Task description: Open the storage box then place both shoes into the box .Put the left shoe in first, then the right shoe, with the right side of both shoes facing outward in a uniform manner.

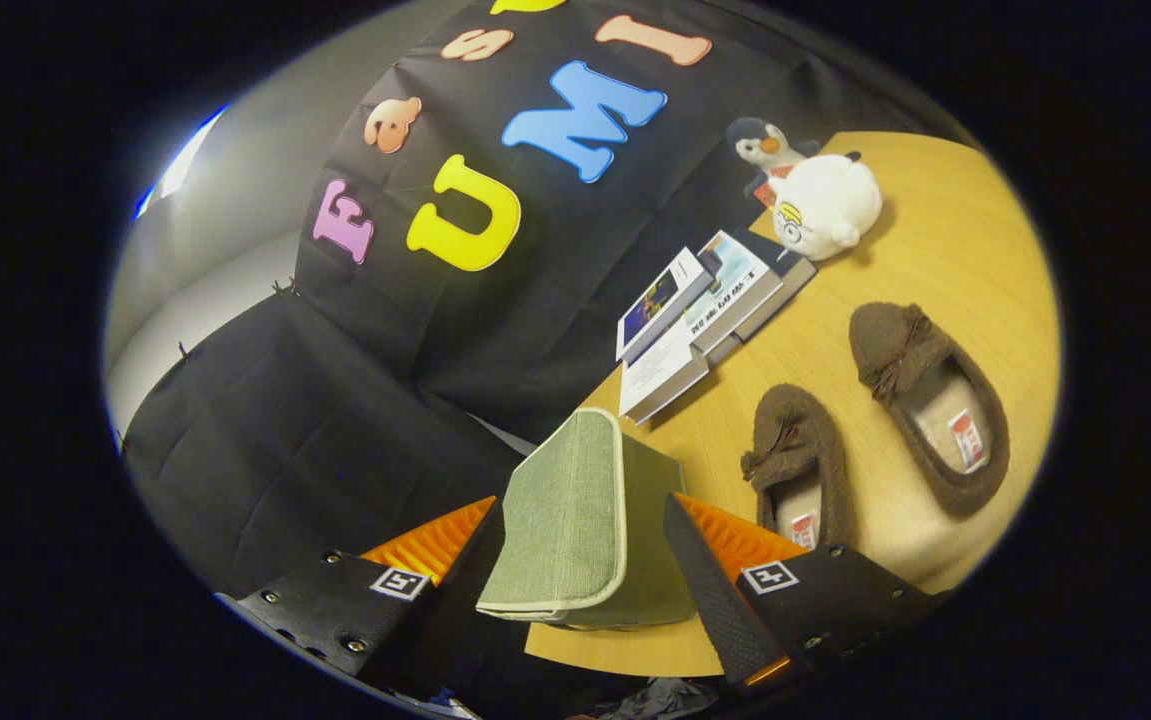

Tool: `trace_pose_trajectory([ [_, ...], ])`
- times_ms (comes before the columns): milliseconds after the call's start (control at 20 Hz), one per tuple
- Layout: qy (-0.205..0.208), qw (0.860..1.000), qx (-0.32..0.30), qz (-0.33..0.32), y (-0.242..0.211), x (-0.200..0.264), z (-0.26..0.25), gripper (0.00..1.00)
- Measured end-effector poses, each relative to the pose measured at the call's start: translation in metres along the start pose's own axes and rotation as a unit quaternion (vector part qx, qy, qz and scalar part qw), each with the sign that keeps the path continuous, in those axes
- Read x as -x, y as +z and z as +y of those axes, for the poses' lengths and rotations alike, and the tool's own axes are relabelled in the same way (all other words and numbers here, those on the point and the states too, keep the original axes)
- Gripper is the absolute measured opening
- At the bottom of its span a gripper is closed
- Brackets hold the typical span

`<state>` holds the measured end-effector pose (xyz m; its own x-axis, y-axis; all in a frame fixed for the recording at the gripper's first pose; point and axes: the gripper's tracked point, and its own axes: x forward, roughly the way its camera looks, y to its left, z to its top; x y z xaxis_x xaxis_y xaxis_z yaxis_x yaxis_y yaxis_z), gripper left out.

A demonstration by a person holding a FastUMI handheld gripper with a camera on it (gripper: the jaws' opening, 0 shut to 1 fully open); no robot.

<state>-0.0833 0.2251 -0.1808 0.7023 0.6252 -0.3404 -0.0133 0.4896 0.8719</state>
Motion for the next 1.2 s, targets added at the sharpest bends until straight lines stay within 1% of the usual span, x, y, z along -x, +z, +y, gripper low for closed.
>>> trace_pose_trajectory([
  [150, 0.01, 0.998, -0.049, 0.031, -0.017, -0.016, -0.004, 0.97],
  [350, 0.018, 0.993, -0.091, 0.066, -0.04, -0.029, -0.006, 0.97],
  [650, 0.031, 0.98, -0.17, 0.096, -0.058, -0.048, -0.013, 0.97],
  [750, 0.04, 0.976, -0.189, 0.104, -0.064, -0.052, -0.011, 0.95],
  [1000, 0.065, 0.964, -0.215, 0.14, -0.081, -0.058, 0.001, 0.95],
  [1050, 0.062, 0.964, -0.216, 0.144, -0.084, -0.06, 0.002, 0.94],
  [1100, 0.061, 0.963, -0.215, 0.149, -0.087, -0.06, 0.001, 0.74],
  [1150, 0.065, 0.961, -0.217, 0.156, -0.089, -0.06, 0.003, 0.72],
  [1200, 0.066, 0.96, -0.219, 0.16, -0.09, -0.059, 0.004, 0.72],
])
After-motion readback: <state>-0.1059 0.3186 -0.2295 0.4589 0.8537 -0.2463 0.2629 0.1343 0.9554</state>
